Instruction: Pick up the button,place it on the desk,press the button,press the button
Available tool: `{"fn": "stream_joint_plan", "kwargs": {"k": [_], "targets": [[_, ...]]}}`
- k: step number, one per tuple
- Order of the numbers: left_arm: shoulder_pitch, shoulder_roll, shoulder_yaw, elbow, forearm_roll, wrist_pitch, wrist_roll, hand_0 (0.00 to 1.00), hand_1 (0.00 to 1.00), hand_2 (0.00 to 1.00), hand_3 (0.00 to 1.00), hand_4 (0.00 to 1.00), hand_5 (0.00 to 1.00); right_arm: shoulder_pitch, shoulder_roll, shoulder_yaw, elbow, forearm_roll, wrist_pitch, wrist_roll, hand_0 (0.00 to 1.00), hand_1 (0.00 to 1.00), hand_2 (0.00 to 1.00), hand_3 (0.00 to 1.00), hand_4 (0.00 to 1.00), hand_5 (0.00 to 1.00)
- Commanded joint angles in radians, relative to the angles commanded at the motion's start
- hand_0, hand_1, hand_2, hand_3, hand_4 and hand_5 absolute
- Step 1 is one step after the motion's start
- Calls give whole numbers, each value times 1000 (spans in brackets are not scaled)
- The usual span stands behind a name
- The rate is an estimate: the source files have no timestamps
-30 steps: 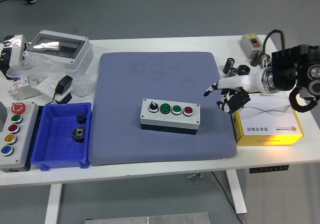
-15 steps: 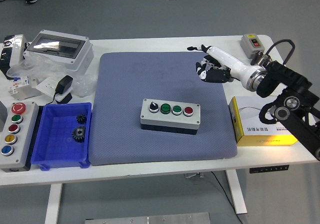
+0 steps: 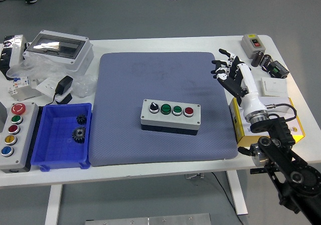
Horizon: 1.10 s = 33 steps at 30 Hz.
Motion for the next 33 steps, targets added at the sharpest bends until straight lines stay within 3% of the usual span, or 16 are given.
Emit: {"fn": "stream_joint_plan", "kwargs": {"k": [3,4,9,10,15,16,23,33], "targets": [[0,-1,1,0,-3,1,0,689,638,609,646,684,409,-10,-8,-5,-13,60,8,58,504,606,657,701,524,329],[0,-2,1,0,-3,1,1,689,638,610,648,684,410,-13,-11,-10,-17,79,10,70,794,818,814,832,739,570],[1,-4,1,1,-2,0,-1,689,638,610,648,684,410,-25,-21,-33,-27,124,14,92,794,818,814,832,739,570],[1,-4,0,1,-1,0,-1,689,638,609,648,684,410,-28,-20,-33,-26,127,14,93,871,842,833,845,826,823],[-2,-2,2,2,-5,0,-4,689,638,609,648,684,410,-39,-21,-11,-13,120,14,94,871,842,833,845,826,823],[-2,-1,3,2,-7,0,-5,689,638,609,649,684,407,-40,-22,-5,-10,119,14,94,872,829,818,833,846,893],[-4,3,10,4,-17,1,-9,689,638,610,651,684,405,-47,-30,26,1,118,16,90,863,821,804,820,848,932],[-7,5,14,6,-26,3,-12,689,639,610,652,684,402,-47,-39,70,57,228,63,58,856,811,799,807,842,939]]}}
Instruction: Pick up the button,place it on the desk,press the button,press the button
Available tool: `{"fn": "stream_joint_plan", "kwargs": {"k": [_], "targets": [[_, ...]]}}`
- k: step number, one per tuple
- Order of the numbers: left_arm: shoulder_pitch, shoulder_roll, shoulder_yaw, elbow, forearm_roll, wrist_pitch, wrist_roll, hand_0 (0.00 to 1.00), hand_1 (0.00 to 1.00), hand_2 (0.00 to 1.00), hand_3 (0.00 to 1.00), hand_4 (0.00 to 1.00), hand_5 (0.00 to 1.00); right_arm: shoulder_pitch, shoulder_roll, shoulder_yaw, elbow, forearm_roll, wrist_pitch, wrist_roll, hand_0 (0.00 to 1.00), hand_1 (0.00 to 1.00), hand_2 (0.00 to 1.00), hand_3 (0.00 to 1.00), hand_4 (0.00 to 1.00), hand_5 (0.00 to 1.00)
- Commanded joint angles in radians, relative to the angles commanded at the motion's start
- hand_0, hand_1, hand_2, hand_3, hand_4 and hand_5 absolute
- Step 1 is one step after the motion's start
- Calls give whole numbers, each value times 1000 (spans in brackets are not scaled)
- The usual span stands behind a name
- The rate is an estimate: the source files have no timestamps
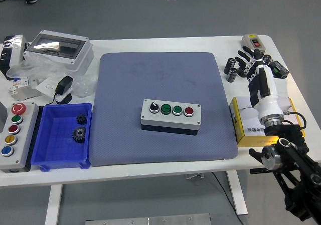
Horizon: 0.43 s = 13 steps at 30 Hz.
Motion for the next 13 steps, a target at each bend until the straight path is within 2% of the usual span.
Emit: {"fn": "stream_joint_plan", "kwargs": {"k": [13], "targets": [[0,0,4,1,-5,1,0,690,638,609,653,683,400,-6,-3,28,4,7,1,-1,837,793,794,801,829,919]]}}
